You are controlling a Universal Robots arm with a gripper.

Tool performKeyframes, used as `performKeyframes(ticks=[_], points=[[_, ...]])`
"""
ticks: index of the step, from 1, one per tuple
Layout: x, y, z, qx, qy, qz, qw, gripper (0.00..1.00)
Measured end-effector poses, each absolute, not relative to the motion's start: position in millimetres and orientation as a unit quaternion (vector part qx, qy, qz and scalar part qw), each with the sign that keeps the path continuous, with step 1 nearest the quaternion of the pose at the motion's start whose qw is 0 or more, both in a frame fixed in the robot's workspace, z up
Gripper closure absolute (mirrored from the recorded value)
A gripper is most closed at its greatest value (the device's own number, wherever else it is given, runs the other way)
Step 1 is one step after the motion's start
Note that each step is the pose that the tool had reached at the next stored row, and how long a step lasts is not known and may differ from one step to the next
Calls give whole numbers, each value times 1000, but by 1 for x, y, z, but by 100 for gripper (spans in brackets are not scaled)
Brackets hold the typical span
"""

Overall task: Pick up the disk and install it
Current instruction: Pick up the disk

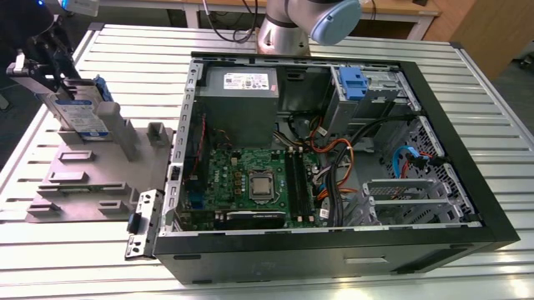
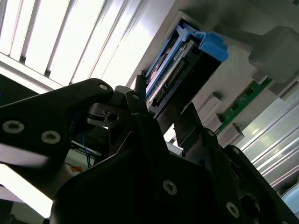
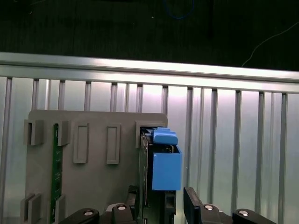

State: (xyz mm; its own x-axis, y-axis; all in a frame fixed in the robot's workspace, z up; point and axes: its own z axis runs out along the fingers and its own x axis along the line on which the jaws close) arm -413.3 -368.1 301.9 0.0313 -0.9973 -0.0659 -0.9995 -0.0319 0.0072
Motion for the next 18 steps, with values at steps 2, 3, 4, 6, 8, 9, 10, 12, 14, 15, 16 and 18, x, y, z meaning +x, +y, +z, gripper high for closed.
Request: performKeyframes(ticks=[2,3,4,6,8,9,10,12,14,15,16,18], points=[[-413,-368,302,-716,698,26,20,49],[-413,-368,302,-715,698,26,20,49],[-413,-368,302,-715,699,26,20,49],[-413,-368,302,-715,699,26,20,49],[-413,-368,302,-715,699,26,20,49],[-413,-368,302,-714,699,26,21,49],[-412,-368,302,-714,699,26,21,49],[-411,-368,302,-714,700,26,20,49],[-411,-368,302,-714,700,26,20,49],[-411,-368,302,-714,700,26,20,49],[-411,-368,302,-714,700,26,20,49],[-411,-368,302,-714,700,26,20,49]])
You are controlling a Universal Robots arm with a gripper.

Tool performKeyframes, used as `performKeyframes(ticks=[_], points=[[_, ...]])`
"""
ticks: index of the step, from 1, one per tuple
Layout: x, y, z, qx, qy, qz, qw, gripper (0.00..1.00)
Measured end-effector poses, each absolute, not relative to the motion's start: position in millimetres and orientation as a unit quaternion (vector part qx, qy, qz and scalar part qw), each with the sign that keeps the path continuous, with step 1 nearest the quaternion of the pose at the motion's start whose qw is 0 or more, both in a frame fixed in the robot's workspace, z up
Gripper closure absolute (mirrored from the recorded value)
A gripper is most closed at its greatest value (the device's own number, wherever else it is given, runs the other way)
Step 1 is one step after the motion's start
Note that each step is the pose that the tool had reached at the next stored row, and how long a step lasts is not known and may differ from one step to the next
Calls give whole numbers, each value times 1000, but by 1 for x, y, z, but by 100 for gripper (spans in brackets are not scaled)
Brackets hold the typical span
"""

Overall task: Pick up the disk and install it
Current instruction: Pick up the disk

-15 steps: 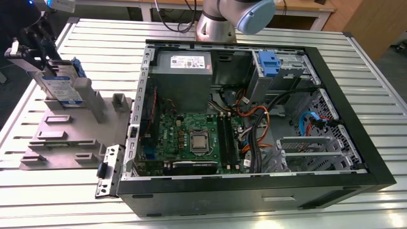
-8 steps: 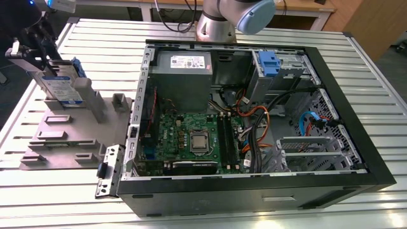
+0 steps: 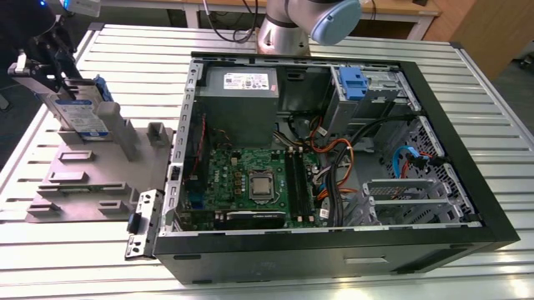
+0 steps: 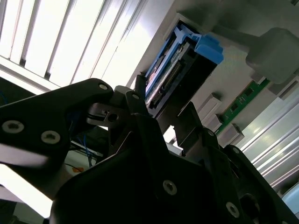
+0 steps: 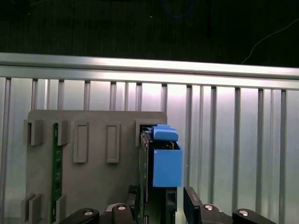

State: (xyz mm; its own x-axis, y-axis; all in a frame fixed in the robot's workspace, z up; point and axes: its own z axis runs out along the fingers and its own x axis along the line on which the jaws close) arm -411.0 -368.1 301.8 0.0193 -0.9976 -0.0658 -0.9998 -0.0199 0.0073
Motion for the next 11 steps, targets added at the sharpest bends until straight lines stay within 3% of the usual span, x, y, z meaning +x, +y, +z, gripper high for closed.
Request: performKeyframes(ticks=[9,11], points=[[-411,-368,302,-714,700,26,20,49],[-411,-368,302,-714,700,26,20,58]])
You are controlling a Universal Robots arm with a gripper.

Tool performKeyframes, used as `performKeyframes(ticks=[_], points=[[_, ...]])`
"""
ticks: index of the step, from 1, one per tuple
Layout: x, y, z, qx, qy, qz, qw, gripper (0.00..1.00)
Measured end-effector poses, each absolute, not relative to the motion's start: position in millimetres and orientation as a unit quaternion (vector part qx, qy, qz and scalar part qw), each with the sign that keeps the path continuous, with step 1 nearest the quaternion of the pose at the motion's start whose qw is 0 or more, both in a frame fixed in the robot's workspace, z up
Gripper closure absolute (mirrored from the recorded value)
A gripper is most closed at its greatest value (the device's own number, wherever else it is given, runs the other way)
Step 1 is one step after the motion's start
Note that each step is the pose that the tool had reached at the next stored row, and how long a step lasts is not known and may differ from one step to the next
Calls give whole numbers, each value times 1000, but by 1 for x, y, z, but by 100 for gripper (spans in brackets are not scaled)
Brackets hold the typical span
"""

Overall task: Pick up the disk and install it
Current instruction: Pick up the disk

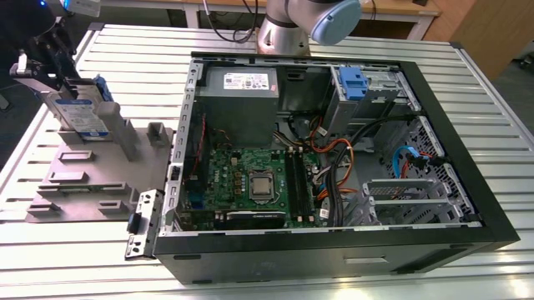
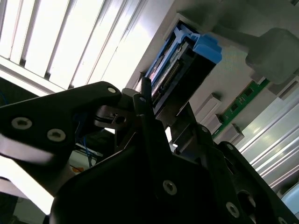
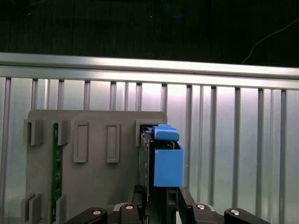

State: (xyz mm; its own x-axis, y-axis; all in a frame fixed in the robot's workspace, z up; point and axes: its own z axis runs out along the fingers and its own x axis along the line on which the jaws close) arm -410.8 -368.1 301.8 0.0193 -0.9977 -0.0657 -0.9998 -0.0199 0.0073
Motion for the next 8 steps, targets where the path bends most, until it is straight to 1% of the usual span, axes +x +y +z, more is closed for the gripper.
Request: performKeyframes(ticks=[8], points=[[-411,-370,302,-714,700,26,20,58]])
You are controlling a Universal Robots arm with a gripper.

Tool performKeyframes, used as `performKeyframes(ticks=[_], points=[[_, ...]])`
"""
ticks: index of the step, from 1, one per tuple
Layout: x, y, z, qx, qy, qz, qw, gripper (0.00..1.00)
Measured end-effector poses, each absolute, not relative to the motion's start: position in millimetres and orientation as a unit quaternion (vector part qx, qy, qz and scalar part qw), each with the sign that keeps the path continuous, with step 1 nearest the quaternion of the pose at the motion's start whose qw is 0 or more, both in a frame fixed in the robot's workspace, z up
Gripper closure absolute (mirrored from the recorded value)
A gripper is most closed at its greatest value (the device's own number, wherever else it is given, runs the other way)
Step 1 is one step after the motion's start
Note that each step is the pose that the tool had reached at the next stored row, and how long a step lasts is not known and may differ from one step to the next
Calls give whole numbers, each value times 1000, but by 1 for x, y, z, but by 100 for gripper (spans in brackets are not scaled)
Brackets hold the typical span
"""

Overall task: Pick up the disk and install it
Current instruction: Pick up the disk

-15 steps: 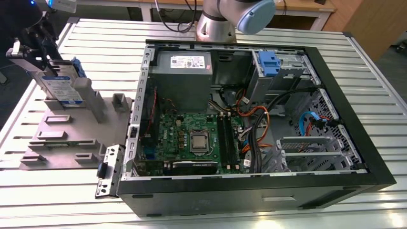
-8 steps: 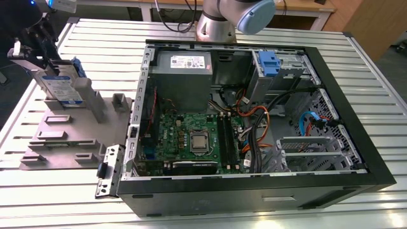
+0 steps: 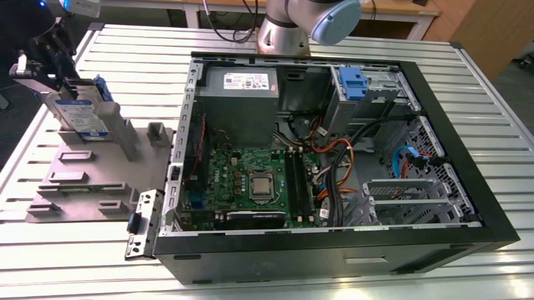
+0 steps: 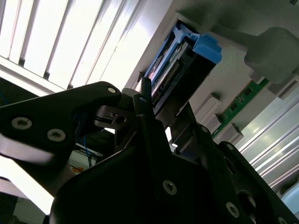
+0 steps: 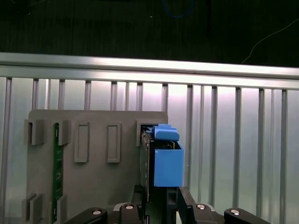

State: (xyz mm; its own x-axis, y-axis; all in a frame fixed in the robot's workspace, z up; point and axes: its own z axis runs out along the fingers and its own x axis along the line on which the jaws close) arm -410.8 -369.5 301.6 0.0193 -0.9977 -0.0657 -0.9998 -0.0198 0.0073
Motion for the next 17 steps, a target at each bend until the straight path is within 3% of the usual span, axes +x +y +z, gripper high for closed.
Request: performKeyframes(ticks=[6,9,17], points=[[-411,-370,302,-714,700,25,20,58],[-411,-370,301,-714,700,18,13,58],[-411,-369,301,-711,703,18,13,58]])
